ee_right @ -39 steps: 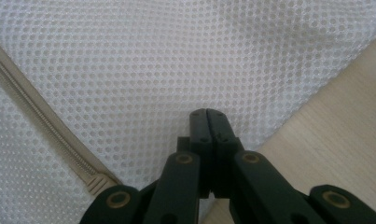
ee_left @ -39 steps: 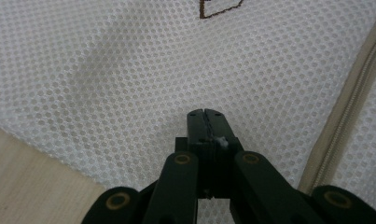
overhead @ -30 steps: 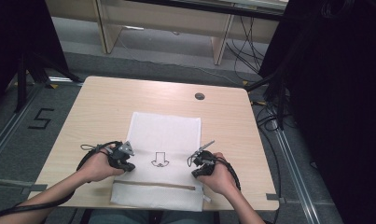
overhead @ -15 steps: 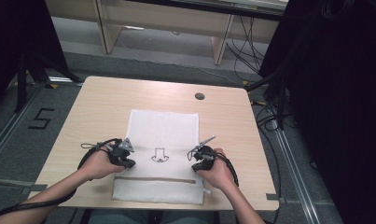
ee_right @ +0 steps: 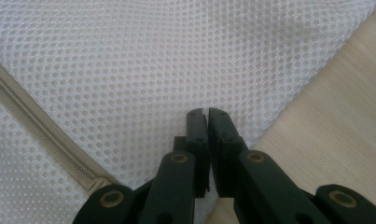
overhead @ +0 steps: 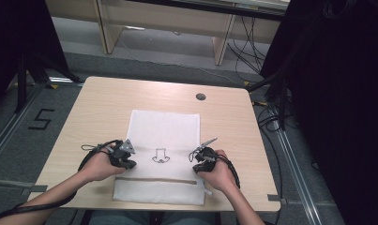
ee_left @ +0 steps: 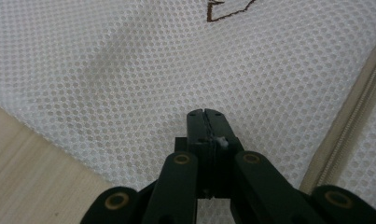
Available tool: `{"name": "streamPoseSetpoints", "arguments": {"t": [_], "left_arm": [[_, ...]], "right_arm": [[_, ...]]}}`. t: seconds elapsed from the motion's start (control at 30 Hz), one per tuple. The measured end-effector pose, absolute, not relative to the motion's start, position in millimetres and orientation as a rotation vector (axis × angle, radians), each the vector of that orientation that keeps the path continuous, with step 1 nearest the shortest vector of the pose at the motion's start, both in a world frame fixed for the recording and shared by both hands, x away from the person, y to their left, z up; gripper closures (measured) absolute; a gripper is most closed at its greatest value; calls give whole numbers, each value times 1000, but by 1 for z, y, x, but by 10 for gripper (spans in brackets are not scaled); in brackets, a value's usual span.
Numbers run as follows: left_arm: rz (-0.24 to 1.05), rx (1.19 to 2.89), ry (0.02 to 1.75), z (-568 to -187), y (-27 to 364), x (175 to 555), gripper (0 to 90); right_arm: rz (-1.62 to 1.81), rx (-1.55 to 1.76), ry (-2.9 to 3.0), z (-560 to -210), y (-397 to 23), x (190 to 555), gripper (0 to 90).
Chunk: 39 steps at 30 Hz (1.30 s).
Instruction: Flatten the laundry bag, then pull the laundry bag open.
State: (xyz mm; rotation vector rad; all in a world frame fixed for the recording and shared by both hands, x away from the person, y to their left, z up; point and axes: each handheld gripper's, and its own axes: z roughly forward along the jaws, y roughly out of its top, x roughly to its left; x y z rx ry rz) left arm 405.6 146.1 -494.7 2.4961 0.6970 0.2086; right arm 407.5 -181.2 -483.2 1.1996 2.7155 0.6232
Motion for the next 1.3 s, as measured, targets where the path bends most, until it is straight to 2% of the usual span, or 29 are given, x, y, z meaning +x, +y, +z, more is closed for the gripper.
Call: {"name": "streamPoseSetpoints", "arguments": {"t": [0.3,0.37,0.47,0.53,0.67,0.83,1.3], "left_arm": [[225,2504,694,-494,146,405,876],[256,2508,686,-493,146,403,832],[299,2399,686,-488,149,401,757],[368,2313,704,-485,153,401,657],[448,2208,714,-485,164,405,528],[476,2153,776,-485,174,413,452],[460,2135,761,-483,171,415,437]], "right_arm": [[624,1197,2716,-483,-180,406,865],[641,1199,2698,-482,-181,406,806],[755,1260,2588,-465,-188,402,787],[847,1259,2501,-452,-196,401,756],[954,1341,2392,-443,-213,400,707],[971,1365,2354,-445,-220,404,670],[975,1376,2385,-451,-222,400,637]]}}
